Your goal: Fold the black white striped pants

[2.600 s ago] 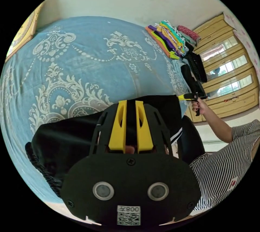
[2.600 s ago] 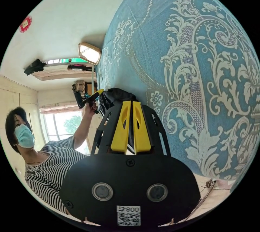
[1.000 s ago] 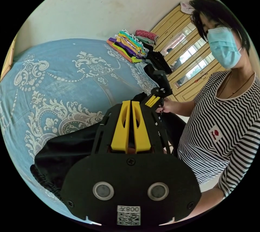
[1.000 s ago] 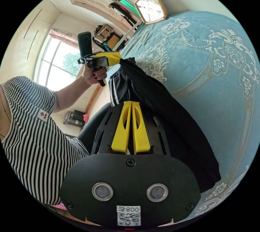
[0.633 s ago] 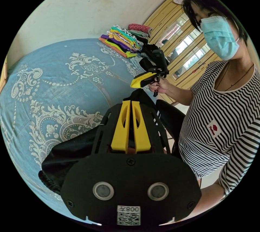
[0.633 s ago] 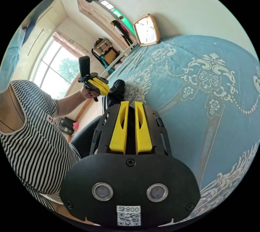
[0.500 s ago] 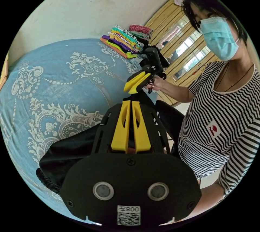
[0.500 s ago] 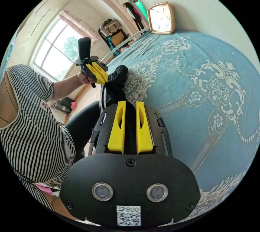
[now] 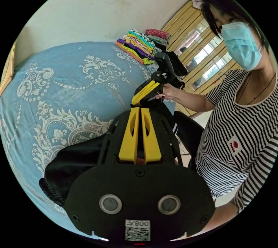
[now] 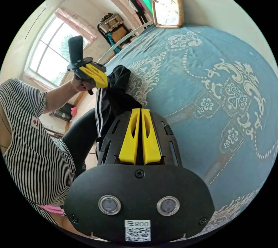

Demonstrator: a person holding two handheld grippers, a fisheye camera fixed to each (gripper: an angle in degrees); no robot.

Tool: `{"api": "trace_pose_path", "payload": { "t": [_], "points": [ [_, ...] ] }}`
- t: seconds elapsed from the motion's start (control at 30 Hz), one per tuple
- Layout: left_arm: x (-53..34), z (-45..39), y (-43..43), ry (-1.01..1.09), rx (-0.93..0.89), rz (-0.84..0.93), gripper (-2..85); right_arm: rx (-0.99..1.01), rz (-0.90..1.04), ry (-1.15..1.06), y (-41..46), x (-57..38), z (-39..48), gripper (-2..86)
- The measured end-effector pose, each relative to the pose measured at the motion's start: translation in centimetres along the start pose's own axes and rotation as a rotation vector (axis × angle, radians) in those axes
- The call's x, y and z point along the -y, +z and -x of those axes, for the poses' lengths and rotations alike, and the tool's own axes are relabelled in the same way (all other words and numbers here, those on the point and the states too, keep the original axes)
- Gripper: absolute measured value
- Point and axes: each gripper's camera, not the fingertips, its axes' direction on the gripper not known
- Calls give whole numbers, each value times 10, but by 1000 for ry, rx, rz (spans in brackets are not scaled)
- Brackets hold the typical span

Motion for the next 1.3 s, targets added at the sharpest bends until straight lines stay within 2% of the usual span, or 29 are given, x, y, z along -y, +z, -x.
{"api": "trace_pose_path", "payload": {
  "t": [0.17,0.27,0.4,0.6,0.7,0.8,0.83,0.87,0.97,1.13,1.23,1.3],
  "points": [
    [0,7,2,-115,49,-104,1,-31,45,174,16,5,-33,4],
    [5,8,32,-165,48,-22,1,-16,62,236,23,7,-44,3],
    [10,9,81,-242,221,210,1,-1,61,273,20,5,-47,2],
    [18,-26,75,-236,293,150,1,-42,-87,350,-22,-14,-36,1],
    [27,-48,71,-213,257,90,1,-70,-141,341,-39,-28,-11,0],
    [35,-51,89,-254,313,181,1,-93,-21,316,-14,-28,6,0],
    [36,-52,93,-245,308,195,1,-169,63,313,4,-27,6,0],
    [37,-56,92,-276,294,156,1,-171,89,327,11,-28,3,0],
    [43,-84,73,-285,306,100,1,-223,-5,356,-21,-27,13,1],
    [24,-152,61,-227,178,77,1,-251,-105,368,-71,-55,47,1],
    [5,-192,77,-226,142,139,1,-217,-96,413,-77,-91,71,0],
    [-4,-211,94,-256,191,214,1,-203,-46,450,-68,-111,81,0]
  ]
}}
